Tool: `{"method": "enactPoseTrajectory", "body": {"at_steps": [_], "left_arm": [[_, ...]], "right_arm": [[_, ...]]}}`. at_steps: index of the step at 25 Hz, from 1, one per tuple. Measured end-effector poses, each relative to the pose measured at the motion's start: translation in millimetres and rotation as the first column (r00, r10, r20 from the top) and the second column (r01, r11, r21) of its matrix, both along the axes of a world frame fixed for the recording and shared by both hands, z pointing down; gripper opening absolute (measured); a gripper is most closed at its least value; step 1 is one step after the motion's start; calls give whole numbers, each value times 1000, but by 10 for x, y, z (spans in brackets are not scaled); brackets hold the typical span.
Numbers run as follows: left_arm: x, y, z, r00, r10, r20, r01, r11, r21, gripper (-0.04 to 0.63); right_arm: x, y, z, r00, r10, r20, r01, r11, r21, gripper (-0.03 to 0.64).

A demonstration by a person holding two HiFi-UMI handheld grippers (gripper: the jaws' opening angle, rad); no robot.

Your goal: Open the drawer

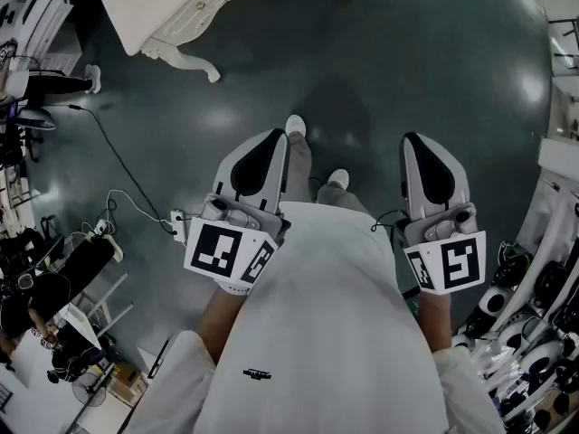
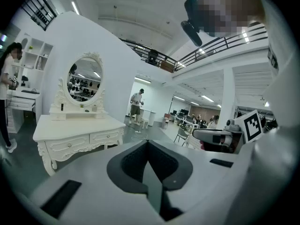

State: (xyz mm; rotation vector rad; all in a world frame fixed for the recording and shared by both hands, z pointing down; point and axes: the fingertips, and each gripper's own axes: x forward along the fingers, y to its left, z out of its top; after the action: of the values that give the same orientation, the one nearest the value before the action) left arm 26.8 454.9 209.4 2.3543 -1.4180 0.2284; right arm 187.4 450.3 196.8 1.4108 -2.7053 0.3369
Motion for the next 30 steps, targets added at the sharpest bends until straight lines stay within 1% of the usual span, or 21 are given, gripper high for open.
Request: {"method": "enactPoseTrajectory", "body": {"at_steps": [3, 5, 8, 12, 16, 18, 21, 25, 30], "left_arm": [[41, 119, -25, 1000, 17, 10, -17, 1000, -19, 9], [58, 176, -45, 999, 33, -1, -33, 999, -27, 9], [48, 191, -90, 998, 58, -11, -58, 998, -18, 9], [-39, 109, -189, 997, 78, -20, -77, 997, 7, 9], [-259, -16, -316, 994, 107, -5, -106, 994, 39, 9], [-392, -106, -361, 992, 126, -4, -126, 991, 55, 9], [-597, -253, -421, 990, 143, -18, -141, 987, 70, 9], [-841, -475, -492, 988, 150, -35, -147, 984, 97, 9], [-1182, -588, -515, 987, 147, -70, -139, 984, 112, 9]], "right_arm": [[-34, 138, -77, 1000, -6, -16, 7, 1000, 17, 11], [-37, 193, -108, 1000, 2, -23, -1, 1000, 21, 11], [-8, 217, -110, 999, 43, -24, -43, 999, 21, 11], [-5, 178, -124, 995, 100, 6, -100, 995, 11, 11], [-237, 66, -264, 995, 100, 19, -100, 994, 38, 11], [-379, -29, -308, 995, 103, 11, -104, 993, 56, 11], [-565, -192, -371, 992, 125, -8, -124, 989, 76, 11], [-796, -413, -461, 987, 160, 0, -159, 982, 100, 11], [-1154, -567, -458, 986, 165, -27, -161, 980, 119, 11]]}}
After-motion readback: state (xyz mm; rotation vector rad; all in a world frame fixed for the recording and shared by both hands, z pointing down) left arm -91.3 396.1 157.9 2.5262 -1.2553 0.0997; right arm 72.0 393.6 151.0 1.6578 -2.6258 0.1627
